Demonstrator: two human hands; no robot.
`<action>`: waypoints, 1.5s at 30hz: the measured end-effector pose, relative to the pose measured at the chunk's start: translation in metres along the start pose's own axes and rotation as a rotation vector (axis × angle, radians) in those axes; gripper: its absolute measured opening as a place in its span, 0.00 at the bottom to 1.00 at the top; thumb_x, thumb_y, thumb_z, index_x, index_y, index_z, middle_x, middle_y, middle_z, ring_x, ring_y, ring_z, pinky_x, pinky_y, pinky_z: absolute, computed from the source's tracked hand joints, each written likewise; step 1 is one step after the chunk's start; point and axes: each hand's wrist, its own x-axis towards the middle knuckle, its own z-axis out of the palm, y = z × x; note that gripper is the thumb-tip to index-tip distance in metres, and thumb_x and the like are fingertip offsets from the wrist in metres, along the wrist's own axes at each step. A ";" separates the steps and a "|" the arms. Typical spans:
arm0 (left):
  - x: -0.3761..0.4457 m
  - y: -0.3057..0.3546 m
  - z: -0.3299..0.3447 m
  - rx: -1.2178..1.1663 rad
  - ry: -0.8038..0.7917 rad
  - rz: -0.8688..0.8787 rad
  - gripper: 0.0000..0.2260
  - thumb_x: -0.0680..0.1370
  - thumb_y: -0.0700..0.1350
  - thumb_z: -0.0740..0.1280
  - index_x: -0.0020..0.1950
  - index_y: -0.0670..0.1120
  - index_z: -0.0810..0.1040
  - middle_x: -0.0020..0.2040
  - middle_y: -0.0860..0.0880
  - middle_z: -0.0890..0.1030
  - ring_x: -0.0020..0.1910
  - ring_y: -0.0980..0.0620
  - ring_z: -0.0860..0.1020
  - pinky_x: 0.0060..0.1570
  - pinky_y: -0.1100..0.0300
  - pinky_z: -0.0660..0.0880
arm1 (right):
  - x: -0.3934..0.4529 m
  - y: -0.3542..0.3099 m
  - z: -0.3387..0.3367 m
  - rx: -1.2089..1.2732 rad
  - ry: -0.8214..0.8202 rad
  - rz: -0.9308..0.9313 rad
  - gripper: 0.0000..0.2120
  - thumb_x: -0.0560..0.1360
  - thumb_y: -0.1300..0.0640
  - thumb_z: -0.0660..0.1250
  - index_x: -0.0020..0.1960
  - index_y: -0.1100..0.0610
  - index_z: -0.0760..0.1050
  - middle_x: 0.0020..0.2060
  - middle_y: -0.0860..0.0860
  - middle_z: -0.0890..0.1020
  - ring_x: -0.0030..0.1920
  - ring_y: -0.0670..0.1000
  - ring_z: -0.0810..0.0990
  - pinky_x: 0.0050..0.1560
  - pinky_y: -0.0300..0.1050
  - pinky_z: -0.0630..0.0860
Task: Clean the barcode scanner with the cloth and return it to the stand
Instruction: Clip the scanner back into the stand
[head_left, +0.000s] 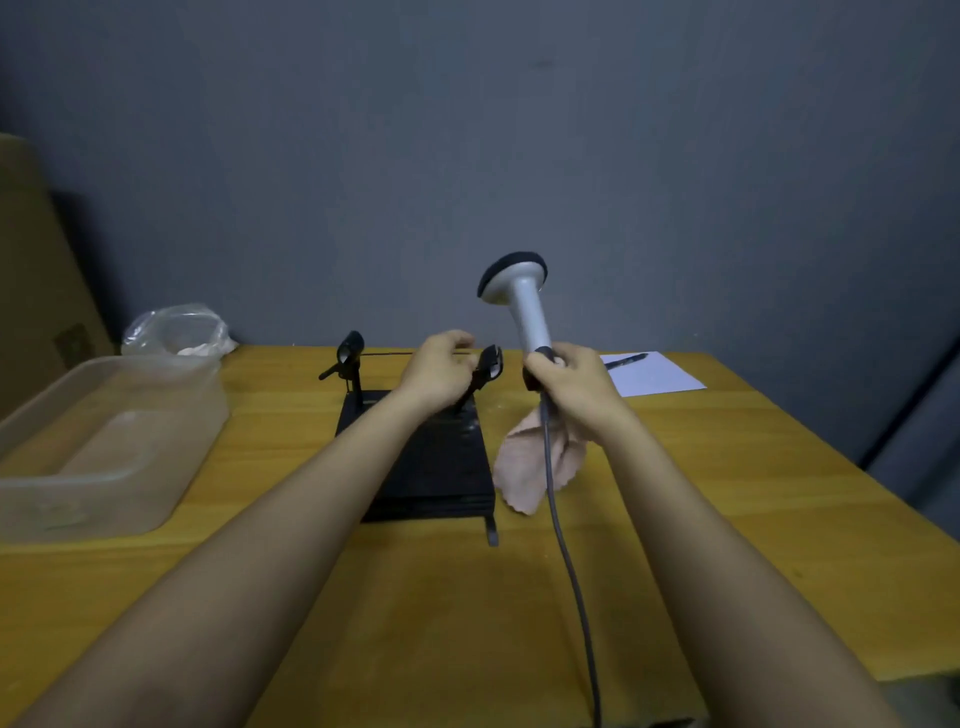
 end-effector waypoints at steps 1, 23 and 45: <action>0.007 -0.007 0.003 0.090 -0.053 0.001 0.20 0.78 0.42 0.62 0.70 0.41 0.68 0.71 0.44 0.70 0.70 0.45 0.68 0.67 0.54 0.65 | 0.006 0.003 -0.003 0.038 -0.025 0.022 0.09 0.71 0.56 0.64 0.35 0.60 0.72 0.31 0.55 0.72 0.31 0.50 0.69 0.30 0.39 0.66; 0.054 -0.076 0.045 0.347 -0.130 0.234 0.07 0.75 0.42 0.63 0.47 0.44 0.65 0.42 0.46 0.70 0.39 0.48 0.70 0.33 0.56 0.61 | 0.030 0.030 0.028 0.174 -0.186 -0.007 0.11 0.78 0.57 0.58 0.39 0.58 0.73 0.35 0.49 0.76 0.32 0.39 0.75 0.34 0.28 0.71; 0.049 -0.080 0.051 0.315 -0.094 0.263 0.07 0.76 0.42 0.63 0.46 0.46 0.63 0.42 0.48 0.69 0.38 0.51 0.69 0.33 0.59 0.62 | 0.023 0.047 0.053 -0.180 -0.016 -0.089 0.17 0.78 0.50 0.58 0.43 0.63 0.73 0.41 0.58 0.77 0.42 0.54 0.75 0.44 0.55 0.73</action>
